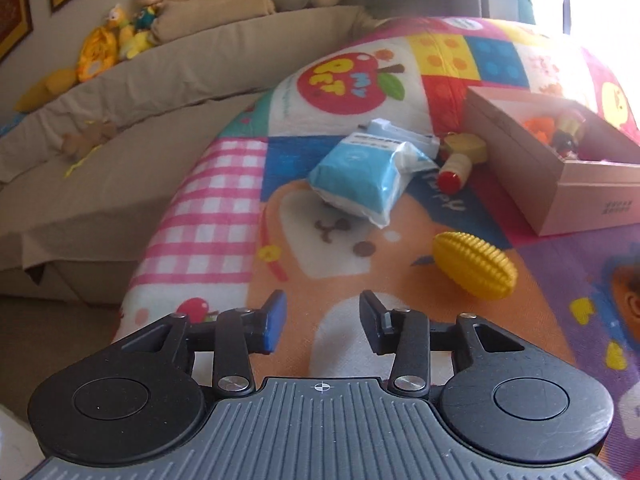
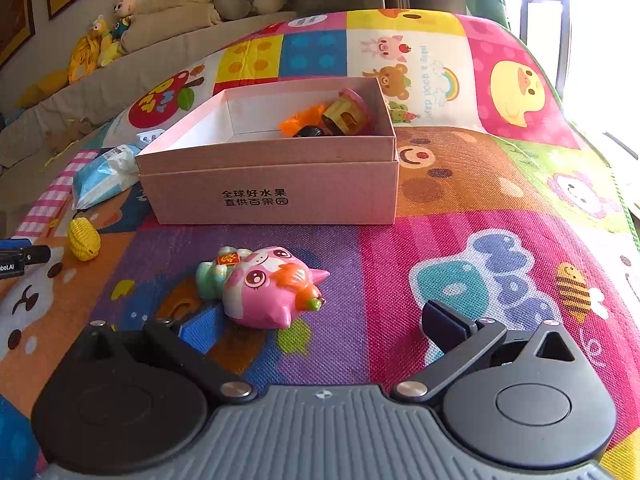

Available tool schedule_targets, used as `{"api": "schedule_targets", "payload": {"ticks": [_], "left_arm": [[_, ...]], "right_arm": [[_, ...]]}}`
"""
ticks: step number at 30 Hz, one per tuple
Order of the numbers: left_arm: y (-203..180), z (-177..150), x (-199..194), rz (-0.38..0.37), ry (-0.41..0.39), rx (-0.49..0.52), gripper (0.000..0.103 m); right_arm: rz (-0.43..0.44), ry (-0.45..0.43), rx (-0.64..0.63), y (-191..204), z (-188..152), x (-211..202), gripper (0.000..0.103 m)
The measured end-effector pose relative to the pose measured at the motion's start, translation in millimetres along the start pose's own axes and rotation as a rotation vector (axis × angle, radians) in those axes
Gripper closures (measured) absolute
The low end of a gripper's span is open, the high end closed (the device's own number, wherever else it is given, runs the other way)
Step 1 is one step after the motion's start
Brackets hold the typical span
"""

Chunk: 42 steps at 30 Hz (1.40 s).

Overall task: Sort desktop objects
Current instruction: 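Grasp the yellow corn toy with the left tool while the right tool holds the pig, then carry the corn and pig into the box and open both tools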

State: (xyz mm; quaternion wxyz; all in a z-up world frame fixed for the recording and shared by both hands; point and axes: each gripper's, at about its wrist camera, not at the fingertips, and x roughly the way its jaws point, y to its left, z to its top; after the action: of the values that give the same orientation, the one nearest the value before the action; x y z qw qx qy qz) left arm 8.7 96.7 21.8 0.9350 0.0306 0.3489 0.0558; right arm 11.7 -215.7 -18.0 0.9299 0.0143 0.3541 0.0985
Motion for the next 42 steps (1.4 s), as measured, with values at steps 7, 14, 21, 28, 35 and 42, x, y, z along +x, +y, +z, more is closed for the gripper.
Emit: {"api": "schedule_targets", "payload": {"ticks": [7,14,21,28,35,42], "left_arm": [[-42.6,3.2,-4.3,-0.229,-0.034,0.128,0.017],[-75.2,4.2,12.0,-0.212,0.004,0.111,0.014],[-76.8,10.1,14.3,-0.222,0.006,-0.035,0.009],[-102.0,16.9,24.2,-0.173,0.012,0.013,0.028],[-93.1,8.4,15.1,-0.167,0.021,0.022,0.031],[-80.1,-17.7,-16.3,-0.203,0.041,0.034,0.030]], "right_arm": [[-0.001,0.008,-0.015,2.6,0.3,1.4,0.000],[0.000,0.008,-0.016,2.5,0.2,1.5,0.000],[-0.002,0.009,-0.018,3.2,-0.6,1.1,0.000],[-0.002,0.010,-0.020,3.4,-0.5,1.0,0.000],[-0.014,0.007,-0.028,5.8,-0.3,0.2,0.000],[0.021,-0.056,-0.128,30.6,8.9,-2.8,0.000]]}}
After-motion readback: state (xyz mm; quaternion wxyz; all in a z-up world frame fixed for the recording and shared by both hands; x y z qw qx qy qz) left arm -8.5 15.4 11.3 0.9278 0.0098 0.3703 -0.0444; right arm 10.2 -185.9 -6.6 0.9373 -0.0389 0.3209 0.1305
